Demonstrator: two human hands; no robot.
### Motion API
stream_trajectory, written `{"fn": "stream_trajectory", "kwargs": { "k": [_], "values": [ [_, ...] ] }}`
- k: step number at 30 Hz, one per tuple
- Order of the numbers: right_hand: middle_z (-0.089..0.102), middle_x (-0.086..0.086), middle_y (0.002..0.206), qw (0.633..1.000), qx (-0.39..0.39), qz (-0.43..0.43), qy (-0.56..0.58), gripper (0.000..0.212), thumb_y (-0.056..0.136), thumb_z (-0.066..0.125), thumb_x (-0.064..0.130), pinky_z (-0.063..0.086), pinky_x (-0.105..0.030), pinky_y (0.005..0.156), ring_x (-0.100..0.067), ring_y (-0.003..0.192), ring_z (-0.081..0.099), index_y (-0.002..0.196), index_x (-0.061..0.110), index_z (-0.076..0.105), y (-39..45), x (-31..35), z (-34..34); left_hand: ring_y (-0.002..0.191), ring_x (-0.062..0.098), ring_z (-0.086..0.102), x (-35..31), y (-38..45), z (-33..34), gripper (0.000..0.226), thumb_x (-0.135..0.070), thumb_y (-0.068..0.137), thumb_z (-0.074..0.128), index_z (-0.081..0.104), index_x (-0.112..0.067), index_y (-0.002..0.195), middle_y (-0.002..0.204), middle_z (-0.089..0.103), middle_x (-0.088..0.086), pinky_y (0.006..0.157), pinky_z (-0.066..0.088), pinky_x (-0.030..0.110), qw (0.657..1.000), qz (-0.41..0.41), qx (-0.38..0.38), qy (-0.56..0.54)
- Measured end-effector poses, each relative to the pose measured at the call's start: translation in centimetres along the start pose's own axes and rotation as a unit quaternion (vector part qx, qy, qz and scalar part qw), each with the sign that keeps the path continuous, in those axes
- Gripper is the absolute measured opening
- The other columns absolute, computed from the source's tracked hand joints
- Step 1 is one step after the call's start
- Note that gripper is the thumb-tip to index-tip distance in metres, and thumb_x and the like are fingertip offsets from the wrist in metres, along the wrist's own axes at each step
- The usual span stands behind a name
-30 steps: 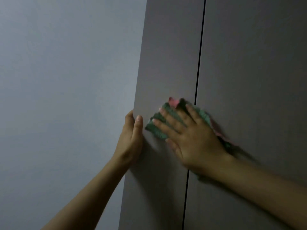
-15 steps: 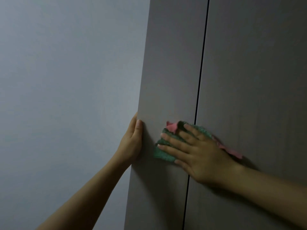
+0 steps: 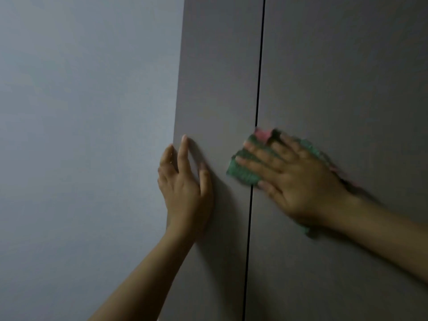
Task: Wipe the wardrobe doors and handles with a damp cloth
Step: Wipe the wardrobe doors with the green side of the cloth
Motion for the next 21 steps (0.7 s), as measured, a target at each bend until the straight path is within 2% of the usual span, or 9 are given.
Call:
{"fn": "stream_trajectory", "kwargs": {
  "k": [3,6,8,10,12,13,18,20,21],
  "values": [
    [0.03,-0.006,0.154,0.987,-0.047,0.155,-0.02,0.054,0.097,0.027,0.036,0.013,-0.043,0.117,-0.028,0.143,0.025,0.148,0.02,0.03,2.4,-6.0,-1.3,0.139,0.019,0.02,0.5,0.2,0.3,0.064,-0.046,0.09,0.033,0.023,-0.029,0.151,0.153,0.022,0.008,0.115,0.021,0.042,1.0,0.003,-0.027,-0.001],
    [0.03,-0.009,0.154,0.963,-0.09,0.251,-0.033,0.055,0.096,0.027,0.035,0.011,-0.045,0.117,-0.032,0.143,0.024,0.148,0.017,0.03,3.3,-5.6,-1.2,0.139,0.022,0.022,0.5,0.3,0.5,0.068,-0.05,0.086,0.027,0.024,-0.028,0.151,0.153,0.023,0.009,0.113,0.023,0.041,0.999,0.014,-0.032,0.01],
    [0.033,-0.01,0.152,0.975,-0.089,0.201,-0.022,0.055,0.095,0.031,0.033,0.015,-0.049,0.116,-0.034,0.142,0.026,0.147,0.016,0.033,2.1,-1.8,-0.1,0.139,0.024,0.023,0.6,0.3,0.6,0.068,-0.048,0.086,0.027,0.024,-0.028,0.151,0.153,0.024,0.011,0.113,0.025,0.044,0.999,0.017,-0.035,0.02],
    [0.031,-0.007,0.153,0.997,-0.038,0.07,0.001,0.054,0.095,0.033,0.033,0.017,-0.051,0.116,-0.031,0.143,0.024,0.147,0.018,0.034,-0.3,1.7,0.5,0.139,0.026,0.023,0.7,0.3,0.5,0.068,-0.047,0.086,0.027,0.024,-0.025,0.151,0.152,0.024,0.013,0.112,0.025,0.047,0.999,0.019,-0.038,0.033],
    [0.028,-0.004,0.154,1.0,0.012,-0.026,0.012,0.052,0.096,0.032,0.034,0.017,-0.048,0.117,-0.027,0.143,0.024,0.147,0.021,0.034,-1.5,1.3,-0.1,0.14,0.028,0.022,0.7,0.4,0.6,0.068,-0.046,0.087,0.028,0.023,-0.024,0.151,0.153,0.022,0.015,0.112,0.024,0.049,0.998,0.021,-0.034,0.044],
    [0.029,-0.004,0.154,0.999,0.013,-0.033,0.004,0.052,0.097,0.032,0.034,0.017,-0.047,0.117,-0.027,0.143,0.024,0.147,0.022,0.034,-1.3,0.0,-0.4,0.141,0.028,0.02,0.7,0.3,0.6,0.068,-0.044,0.088,0.029,0.022,-0.023,0.152,0.154,0.02,0.015,0.113,0.023,0.049,0.998,0.023,-0.032,0.047],
    [0.029,-0.007,0.154,0.972,-0.061,0.224,-0.021,0.054,0.098,0.027,0.035,0.011,-0.044,0.118,-0.03,0.143,0.022,0.149,0.018,0.029,1.4,-6.1,-1.6,0.145,0.023,0.011,0.1,0.2,0.7,0.066,-0.04,0.09,0.029,0.02,-0.02,0.152,0.158,0.012,0.011,0.118,0.009,0.045,0.997,0.023,-0.034,0.067],
    [0.031,-0.008,0.153,0.963,-0.09,0.251,-0.023,0.054,0.098,0.027,0.034,0.013,-0.046,0.117,-0.032,0.142,0.025,0.148,0.016,0.031,1.0,-4.0,-1.1,0.145,0.022,0.007,-0.5,0.0,0.7,0.068,-0.044,0.09,0.025,0.02,-0.017,0.152,0.158,0.01,0.01,0.119,0.002,0.045,0.996,0.025,-0.035,0.072],
    [0.032,-0.009,0.153,0.971,-0.087,0.223,-0.024,0.054,0.097,0.029,0.033,0.015,-0.047,0.116,-0.033,0.142,0.026,0.148,0.015,0.033,0.1,-2.6,-0.7,0.145,0.022,0.005,-0.9,-0.1,0.8,0.069,-0.047,0.089,0.022,0.02,-0.017,0.152,0.159,0.009,0.01,0.119,-0.001,0.044,0.996,0.028,-0.034,0.075]
  ]
}}
Point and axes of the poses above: each hand's wrist, its own y-axis towards the middle knuckle, its own z-axis out of the palm, x = y × z, the point moved 1 cm from there along y, towards the middle knuckle
